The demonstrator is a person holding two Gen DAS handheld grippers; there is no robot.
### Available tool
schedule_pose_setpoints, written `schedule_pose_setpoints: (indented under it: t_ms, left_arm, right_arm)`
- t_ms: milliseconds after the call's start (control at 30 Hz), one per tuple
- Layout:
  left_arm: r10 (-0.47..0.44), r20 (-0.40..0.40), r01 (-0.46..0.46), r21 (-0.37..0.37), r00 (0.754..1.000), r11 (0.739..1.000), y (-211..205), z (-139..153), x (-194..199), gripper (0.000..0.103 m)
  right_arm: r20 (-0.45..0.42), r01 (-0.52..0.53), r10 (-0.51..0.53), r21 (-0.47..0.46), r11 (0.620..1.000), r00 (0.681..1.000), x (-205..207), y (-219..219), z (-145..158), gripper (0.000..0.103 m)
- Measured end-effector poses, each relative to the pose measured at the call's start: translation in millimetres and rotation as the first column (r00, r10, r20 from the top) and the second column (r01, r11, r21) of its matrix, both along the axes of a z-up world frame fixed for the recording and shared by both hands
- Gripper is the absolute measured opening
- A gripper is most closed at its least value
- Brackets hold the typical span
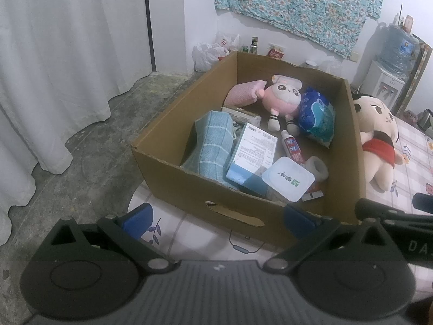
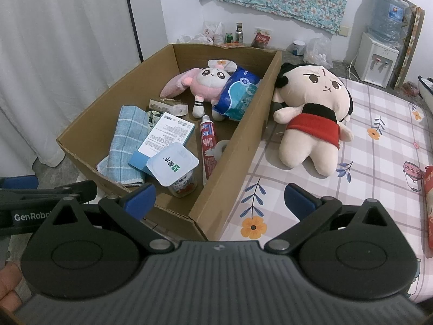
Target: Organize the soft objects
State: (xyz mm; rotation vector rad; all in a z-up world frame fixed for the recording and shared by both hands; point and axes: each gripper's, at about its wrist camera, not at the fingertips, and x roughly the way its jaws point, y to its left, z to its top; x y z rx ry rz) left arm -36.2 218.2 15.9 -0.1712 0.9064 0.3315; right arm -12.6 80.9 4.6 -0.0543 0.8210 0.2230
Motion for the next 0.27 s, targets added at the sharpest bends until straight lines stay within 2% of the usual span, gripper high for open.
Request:
schedule_pose_setpoints:
  t_ms: [267]
  left_arm:
    - [0.000, 0.000, 0.000, 0.000, 1.000, 1.000, -0.1, 0.0, 0.2, 0.103]
  right_arm:
    - [-0.001, 0.000, 0.000, 0.000, 1.000, 1.000, 0.0, -0.1, 0.1, 0.102]
